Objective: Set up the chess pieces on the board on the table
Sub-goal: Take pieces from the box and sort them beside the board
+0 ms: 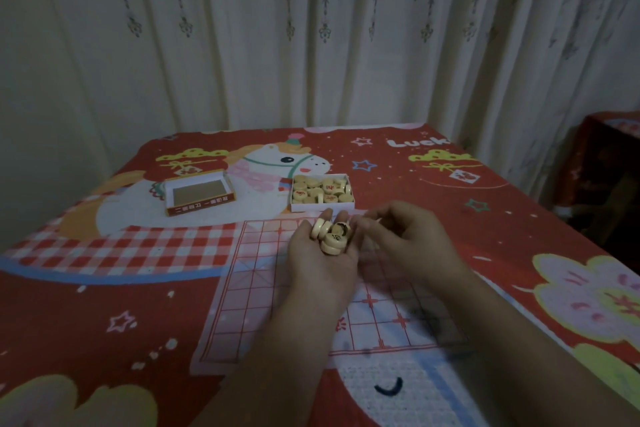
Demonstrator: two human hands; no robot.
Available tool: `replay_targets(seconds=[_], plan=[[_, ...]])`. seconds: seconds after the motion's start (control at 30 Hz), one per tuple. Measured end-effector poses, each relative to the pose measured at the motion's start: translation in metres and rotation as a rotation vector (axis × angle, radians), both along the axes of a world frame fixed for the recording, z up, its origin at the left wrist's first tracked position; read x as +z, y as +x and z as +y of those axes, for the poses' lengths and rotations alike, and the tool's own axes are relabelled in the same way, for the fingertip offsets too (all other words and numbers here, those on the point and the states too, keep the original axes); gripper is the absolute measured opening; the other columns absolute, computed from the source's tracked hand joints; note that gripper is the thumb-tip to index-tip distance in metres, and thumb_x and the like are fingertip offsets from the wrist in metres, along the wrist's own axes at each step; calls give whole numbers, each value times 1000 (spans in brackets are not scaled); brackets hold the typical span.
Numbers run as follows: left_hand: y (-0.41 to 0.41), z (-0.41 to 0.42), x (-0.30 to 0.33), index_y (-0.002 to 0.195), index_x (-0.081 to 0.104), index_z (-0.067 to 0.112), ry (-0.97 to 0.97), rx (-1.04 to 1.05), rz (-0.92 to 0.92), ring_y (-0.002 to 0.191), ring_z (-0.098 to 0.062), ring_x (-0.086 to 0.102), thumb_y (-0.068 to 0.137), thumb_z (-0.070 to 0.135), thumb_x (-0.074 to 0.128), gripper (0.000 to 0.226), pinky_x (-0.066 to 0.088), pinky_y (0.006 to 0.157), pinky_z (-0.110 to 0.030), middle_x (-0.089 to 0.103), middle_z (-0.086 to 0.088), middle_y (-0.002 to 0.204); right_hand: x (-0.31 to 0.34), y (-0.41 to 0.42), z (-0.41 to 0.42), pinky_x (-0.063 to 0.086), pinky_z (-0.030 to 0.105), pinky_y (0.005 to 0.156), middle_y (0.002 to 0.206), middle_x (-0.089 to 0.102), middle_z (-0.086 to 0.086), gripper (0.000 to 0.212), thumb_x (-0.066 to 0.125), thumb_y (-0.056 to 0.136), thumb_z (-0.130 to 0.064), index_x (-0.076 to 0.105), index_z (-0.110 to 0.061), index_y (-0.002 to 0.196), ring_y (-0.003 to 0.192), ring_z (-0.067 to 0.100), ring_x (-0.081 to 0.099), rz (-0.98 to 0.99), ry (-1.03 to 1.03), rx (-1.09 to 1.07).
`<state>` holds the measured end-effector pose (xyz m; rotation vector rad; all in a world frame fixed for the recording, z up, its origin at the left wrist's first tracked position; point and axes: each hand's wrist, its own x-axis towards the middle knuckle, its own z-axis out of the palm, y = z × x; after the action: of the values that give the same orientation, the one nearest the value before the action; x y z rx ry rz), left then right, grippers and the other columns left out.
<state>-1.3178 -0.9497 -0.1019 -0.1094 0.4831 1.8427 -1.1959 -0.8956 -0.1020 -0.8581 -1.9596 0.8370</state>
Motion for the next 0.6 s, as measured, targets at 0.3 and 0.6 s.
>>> replay_targets(seconds=[0.3, 0.6], plan=[[1, 0, -2, 106, 64, 6, -27, -33, 23, 110, -32, 60, 105, 38, 35, 43, 45, 101, -45, 65, -15, 108, -10, -18, -11, 52, 22, 80, 94, 69, -23, 25, 64, 93, -37, 73, -33, 116, 89, -7, 63, -217, 91, 126], [-8, 1, -4, 103, 64, 12, -59, 22, 30, 87, -25, 62, 102, 35, 40, 33, 54, 84, -39, 63, -7, 93, -8, -24, -23, 39, 7, 72, 97, 69, -9, 19, 71, 89, -29, 77, -30, 107, 83, -5, 58, -198, 133, 184]])
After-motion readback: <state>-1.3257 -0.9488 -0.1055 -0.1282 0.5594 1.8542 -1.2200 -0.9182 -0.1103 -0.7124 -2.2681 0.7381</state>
